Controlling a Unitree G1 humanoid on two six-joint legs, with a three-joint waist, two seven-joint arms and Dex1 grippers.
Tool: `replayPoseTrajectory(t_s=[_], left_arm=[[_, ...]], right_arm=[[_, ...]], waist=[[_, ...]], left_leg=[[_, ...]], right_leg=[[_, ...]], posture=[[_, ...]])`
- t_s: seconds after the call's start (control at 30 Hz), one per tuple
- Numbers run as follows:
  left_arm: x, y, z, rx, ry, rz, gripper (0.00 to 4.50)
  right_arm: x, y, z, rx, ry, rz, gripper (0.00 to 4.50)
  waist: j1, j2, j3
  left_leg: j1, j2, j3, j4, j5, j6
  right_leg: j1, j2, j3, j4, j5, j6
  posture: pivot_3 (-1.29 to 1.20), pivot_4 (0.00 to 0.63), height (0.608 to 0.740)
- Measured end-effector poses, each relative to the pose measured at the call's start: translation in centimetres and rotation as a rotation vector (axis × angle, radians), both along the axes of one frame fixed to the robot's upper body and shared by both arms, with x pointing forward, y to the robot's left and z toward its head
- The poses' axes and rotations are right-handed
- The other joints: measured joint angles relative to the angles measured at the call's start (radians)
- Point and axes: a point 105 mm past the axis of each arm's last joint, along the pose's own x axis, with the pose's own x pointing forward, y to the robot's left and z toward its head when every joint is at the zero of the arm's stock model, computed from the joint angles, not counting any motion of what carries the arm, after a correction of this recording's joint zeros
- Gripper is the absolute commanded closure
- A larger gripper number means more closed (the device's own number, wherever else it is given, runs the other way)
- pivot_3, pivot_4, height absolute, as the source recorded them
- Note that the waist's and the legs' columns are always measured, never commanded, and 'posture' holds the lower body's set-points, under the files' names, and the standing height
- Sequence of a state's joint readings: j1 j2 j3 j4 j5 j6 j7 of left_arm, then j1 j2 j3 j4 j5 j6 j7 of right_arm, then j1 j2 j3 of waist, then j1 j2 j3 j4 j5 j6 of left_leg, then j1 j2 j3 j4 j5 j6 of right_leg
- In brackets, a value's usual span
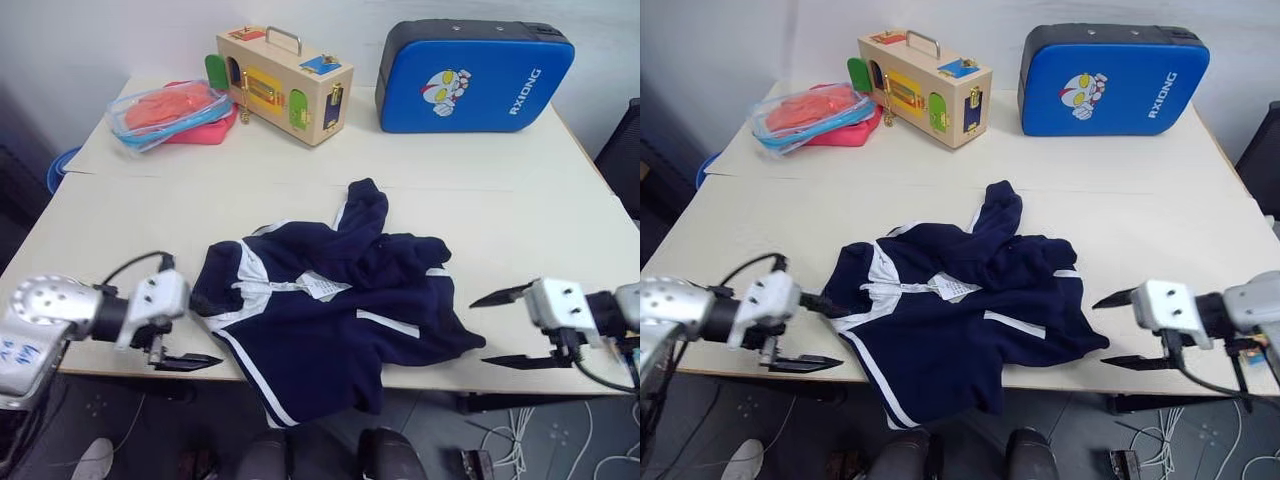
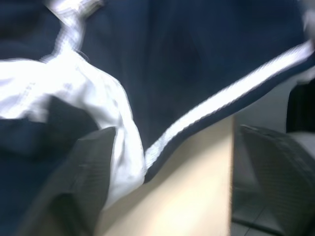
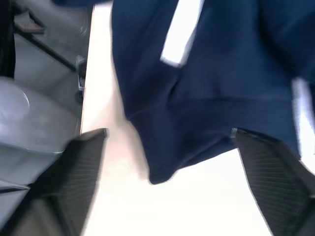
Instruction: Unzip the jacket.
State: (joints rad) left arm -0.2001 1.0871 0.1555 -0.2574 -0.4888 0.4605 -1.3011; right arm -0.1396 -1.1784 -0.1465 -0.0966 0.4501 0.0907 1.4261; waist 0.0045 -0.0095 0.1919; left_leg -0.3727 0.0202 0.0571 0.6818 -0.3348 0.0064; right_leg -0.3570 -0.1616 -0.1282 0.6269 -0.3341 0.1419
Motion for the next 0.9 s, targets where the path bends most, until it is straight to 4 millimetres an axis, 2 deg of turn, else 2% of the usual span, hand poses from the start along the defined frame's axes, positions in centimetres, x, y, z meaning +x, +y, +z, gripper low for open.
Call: replayPoseTrajectory(t_s=[0.13,0.2,0.33,0.4,0.6,0.77,0.83,0.9], left_arm=[[3.5,-2.5,6.0,-0.133,-0.146,-0.038,0.01],[5.3,-4.7,7.2,-0.169,-0.190,-0.081,0.01],[9.7,-9.6,5.4,-0.174,-0.169,-0.147,0.01],[11.3,-11.8,4.3,-0.148,-0.151,-0.185,0.01],[13.2,-14.8,3.0,-0.066,-0.139,-0.276,0.01],[13.3,-15.3,0.7,0.006,-0.113,-0.337,0.01],[13.1,-15.1,0.1,0.037,-0.112,-0.361,0.01],[13.1,-15.1,-0.5,0.075,-0.123,-0.378,0.01]], right_arm=[[1.1,1.6,4.4,0.177,-0.038,-0.050,0.02],[1.2,2.2,5.4,0.226,-0.045,-0.057,0.02],[1.0,3.3,4.5,0.263,-0.013,-0.069,0.02],[1.0,3.8,4.2,0.272,-0.018,-0.078,0.02],[2.1,4.0,3.6,0.253,-0.108,-0.175,0.02],[3.2,4.5,1.9,0.210,-0.142,-0.222,0.02],[4.1,4.7,2.0,0.174,-0.197,-0.212,0.02],[5.8,5.2,2.4,0.165,-0.257,-0.215,0.02]], waist=[[0.019,0.001,0.001],[0.024,0.001,0.000],[0.035,0.000,0.000],[0.035,-0.001,0.000],[0.018,-0.001,0.001],[0.017,-0.001,0.001],[0.016,-0.002,0.001],[0.014,-0.002,0.001]], left_leg=[[0.000,-0.005,-0.001,0.001,0.000,0.000],[-0.002,-0.006,0.002,0.001,0.000,0.000],[-0.010,-0.008,0.005,0.002,0.000,0.000],[-0.019,-0.008,0.005,0.005,0.000,0.001],[-0.021,-0.007,0.007,0.003,0.000,0.001],[-0.021,-0.007,0.008,0.004,0.000,0.001],[-0.021,-0.007,0.008,0.004,0.000,0.001],[-0.021,-0.007,0.008,0.005,0.000,0.001]], right_leg=[[0.000,0.000,-0.001,0.001,0.000,0.000],[0.000,0.000,-0.003,0.000,0.000,0.000],[-0.004,0.000,-0.006,-0.001,0.000,0.000],[-0.014,0.000,-0.006,0.000,0.001,0.001],[-0.018,0.000,-0.006,0.001,0.001,0.002],[-0.018,0.000,-0.006,0.002,0.001,0.002],[-0.018,0.000,-0.005,0.002,0.001,0.002],[-0.018,0.000,-0.005,0.002,0.001,0.002]], posture=[[0.00,0.150,0.740],[0.00,0.150,0.740],[0.00,0.150,0.740],[0.00,0.150,0.740],[0.00,0.150,0.740],[0.00,0.150,0.740],[0.00,0.150,0.740],[0.00,0.150,0.740]])
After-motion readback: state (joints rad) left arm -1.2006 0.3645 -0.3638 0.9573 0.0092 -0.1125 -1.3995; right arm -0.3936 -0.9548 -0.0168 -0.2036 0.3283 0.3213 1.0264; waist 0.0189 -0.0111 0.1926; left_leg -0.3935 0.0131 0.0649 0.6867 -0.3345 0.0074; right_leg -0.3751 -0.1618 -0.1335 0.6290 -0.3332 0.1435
